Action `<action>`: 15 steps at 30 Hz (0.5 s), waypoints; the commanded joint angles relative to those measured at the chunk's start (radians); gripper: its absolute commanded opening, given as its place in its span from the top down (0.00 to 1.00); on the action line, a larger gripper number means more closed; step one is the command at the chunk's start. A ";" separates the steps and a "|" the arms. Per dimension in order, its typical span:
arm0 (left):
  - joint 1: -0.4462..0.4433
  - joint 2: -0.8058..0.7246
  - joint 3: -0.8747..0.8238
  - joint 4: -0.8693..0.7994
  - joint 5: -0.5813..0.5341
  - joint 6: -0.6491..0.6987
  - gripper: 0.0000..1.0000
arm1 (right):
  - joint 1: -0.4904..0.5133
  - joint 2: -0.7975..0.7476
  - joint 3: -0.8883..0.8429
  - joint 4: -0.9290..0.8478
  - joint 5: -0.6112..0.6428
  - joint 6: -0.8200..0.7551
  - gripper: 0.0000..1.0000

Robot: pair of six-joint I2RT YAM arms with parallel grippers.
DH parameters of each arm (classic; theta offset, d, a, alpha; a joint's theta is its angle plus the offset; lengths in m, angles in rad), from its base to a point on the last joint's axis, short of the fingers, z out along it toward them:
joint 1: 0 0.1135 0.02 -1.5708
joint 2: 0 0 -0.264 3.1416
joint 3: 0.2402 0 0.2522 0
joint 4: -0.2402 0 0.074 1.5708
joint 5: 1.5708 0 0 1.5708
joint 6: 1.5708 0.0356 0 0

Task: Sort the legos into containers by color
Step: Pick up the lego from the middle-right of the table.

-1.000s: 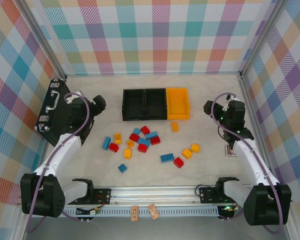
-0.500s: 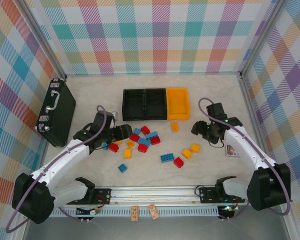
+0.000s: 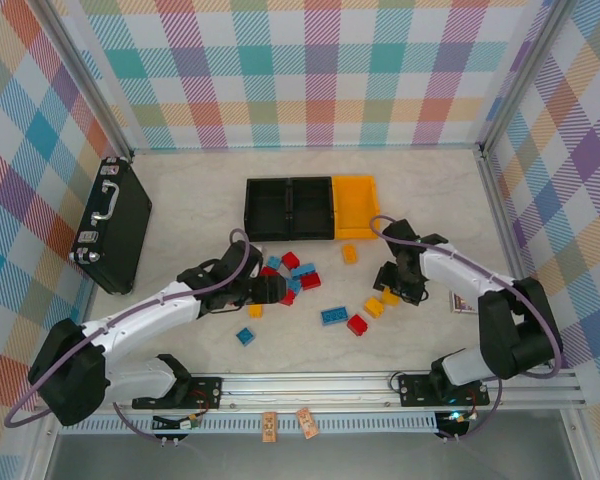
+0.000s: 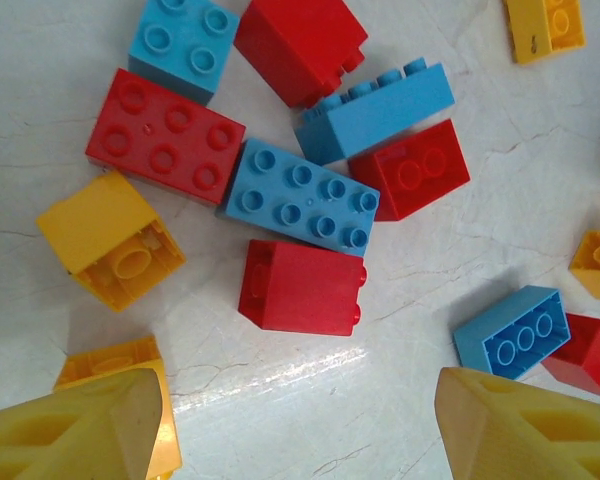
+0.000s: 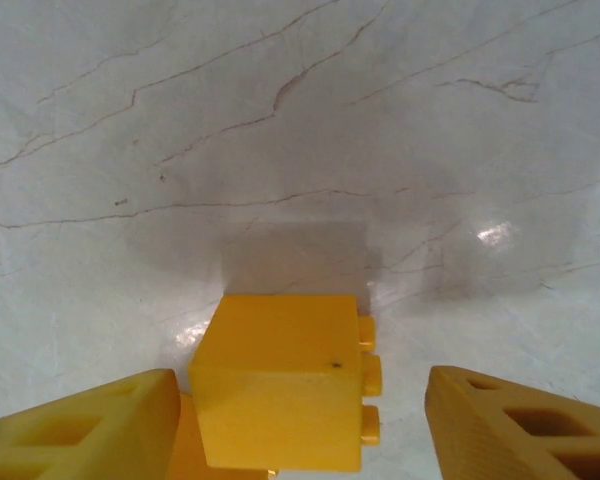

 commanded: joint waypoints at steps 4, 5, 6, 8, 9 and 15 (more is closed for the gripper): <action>-0.037 0.053 0.026 0.019 -0.038 -0.015 0.28 | 0.014 0.048 -0.003 0.028 0.000 0.015 0.46; -0.042 0.057 0.030 0.017 -0.042 -0.015 0.29 | 0.013 0.051 -0.001 0.030 -0.003 0.013 0.48; -0.045 0.063 0.032 0.017 -0.047 -0.015 0.29 | 0.013 0.053 0.001 0.031 -0.008 0.010 0.53; -0.051 0.069 0.037 0.015 -0.053 -0.017 0.29 | 0.015 0.052 0.006 0.028 -0.007 0.002 0.62; -0.052 0.071 0.041 0.015 -0.056 -0.017 0.29 | 0.015 0.046 0.011 0.023 -0.006 -0.004 0.67; -0.059 0.064 0.054 0.018 -0.066 -0.036 0.29 | 0.015 -0.004 0.107 -0.027 0.014 -0.047 0.73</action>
